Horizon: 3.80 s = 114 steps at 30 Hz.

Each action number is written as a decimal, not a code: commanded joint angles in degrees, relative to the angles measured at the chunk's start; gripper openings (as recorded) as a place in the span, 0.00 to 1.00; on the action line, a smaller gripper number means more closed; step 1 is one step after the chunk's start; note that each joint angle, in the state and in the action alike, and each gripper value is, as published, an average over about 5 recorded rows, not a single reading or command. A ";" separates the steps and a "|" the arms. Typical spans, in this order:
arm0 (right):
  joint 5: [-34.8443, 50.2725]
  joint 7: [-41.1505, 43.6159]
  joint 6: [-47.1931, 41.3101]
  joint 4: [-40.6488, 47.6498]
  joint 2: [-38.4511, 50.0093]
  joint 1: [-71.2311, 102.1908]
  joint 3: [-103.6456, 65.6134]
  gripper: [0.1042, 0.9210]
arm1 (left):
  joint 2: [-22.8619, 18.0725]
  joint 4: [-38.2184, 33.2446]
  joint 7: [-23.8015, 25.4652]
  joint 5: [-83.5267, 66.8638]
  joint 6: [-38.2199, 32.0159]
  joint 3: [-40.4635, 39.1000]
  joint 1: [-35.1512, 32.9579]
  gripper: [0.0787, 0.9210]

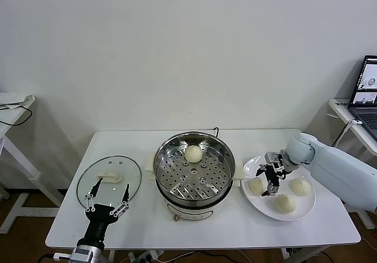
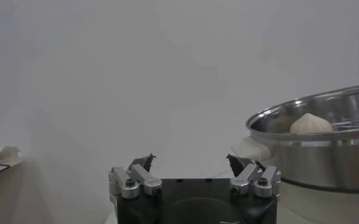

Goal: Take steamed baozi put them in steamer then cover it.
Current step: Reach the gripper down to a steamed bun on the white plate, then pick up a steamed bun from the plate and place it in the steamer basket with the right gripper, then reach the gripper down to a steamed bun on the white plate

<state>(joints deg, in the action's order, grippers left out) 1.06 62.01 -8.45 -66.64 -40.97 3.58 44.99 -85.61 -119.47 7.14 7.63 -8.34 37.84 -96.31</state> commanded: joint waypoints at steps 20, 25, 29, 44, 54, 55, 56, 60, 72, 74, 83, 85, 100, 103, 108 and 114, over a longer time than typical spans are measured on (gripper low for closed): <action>12.47 2.09 -2.24 -11.89 12.02 -15.72 10.85 0.70 | 0.32 -1.32 -0.13 0.02 0.15 -0.02 -0.62 0.88; 18.35 2.57 -3.99 -18.97 17.38 -28.25 20.87 0.70 | 0.35 -1.59 -0.26 0.21 0.10 -0.18 -0.90 0.88; 22.43 2.87 -4.98 -22.49 18.73 -40.14 30.24 0.70 | 0.40 -1.55 -0.48 0.50 0.16 -0.29 -0.92 0.88; 38.54 -5.14 -18.36 -33.22 2.80 -60.01 44.33 0.70 | 0.63 -3.00 -0.82 0.73 0.60 -0.21 -1.51 0.88; 44.30 -12.58 -25.66 -29.07 -14.26 -53.88 39.82 0.69 | 0.56 -2.78 -0.88 0.40 0.58 0.41 -0.72 0.88; 44.48 -12.87 -26.16 -28.56 -15.49 -53.34 39.47 0.69 | 0.59 -2.79 -0.88 0.37 0.58 0.51 -0.69 0.88; 44.63 -13.11 -26.75 -27.99 -16.78 -52.68 39.00 0.68 | 0.62 -2.80 -0.88 0.33 0.60 0.63 -0.68 0.88; 44.01 -13.53 -29.36 -25.70 -21.14 -49.83 37.36 0.68 | 0.85 -2.76 -0.88 0.22 0.66 1.16 -0.68 0.88; 37.79 -12.18 -29.87 -13.25 -30.74 -40.56 34.56 0.68 | 1.28 -1.93 -0.80 0.03 0.58 1.89 -0.37 0.88; 36.98 -11.98 -29.64 -10.87 -32.12 -39.31 34.16 0.68 | 1.31 -1.71 -0.77 -0.09 0.56 2.09 -0.21 0.88; 34.25 -10.54 -28.80 -4.84 -36.10 -34.91 33.08 0.68 | 1.60 -1.18 -0.68 -0.35 0.66 2.41 0.42 0.88; 34.04 -10.29 -28.72 -4.58 -36.33 -34.47 33.10 0.69 | 1.67 -1.09 -0.67 -0.45 0.72 2.41 0.57 0.88; 33.28 -9.66 -27.93 -5.42 -35.46 -33.84 32.83 0.75 | 1.60 -0.31 -0.60 -0.43 0.55 2.31 0.86 0.88; 33.00 -8.30 -27.34 -7.49 -33.23 -35.22 32.47 0.84 | 1.56 -0.44 -0.61 -0.39 0.49 2.37 0.64 0.88; 33.44 -2.76 -24.39 -13.25 -24.55 -41.63 32.38 0.88 | 1.61 -1.10 -0.68 -0.27 0.45 2.42 -0.04 0.88; 32.81 6.03 -18.48 -19.43 -9.83 -49.30 32.34 0.88 | 1.50 -2.21 -0.72 0.10 0.19 2.20 -1.09 0.88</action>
<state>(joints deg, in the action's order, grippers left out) 34.59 58.49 -32.51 -78.88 -66.64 -37.22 77.35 -84.07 -120.83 6.46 7.53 -7.98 40.11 -96.65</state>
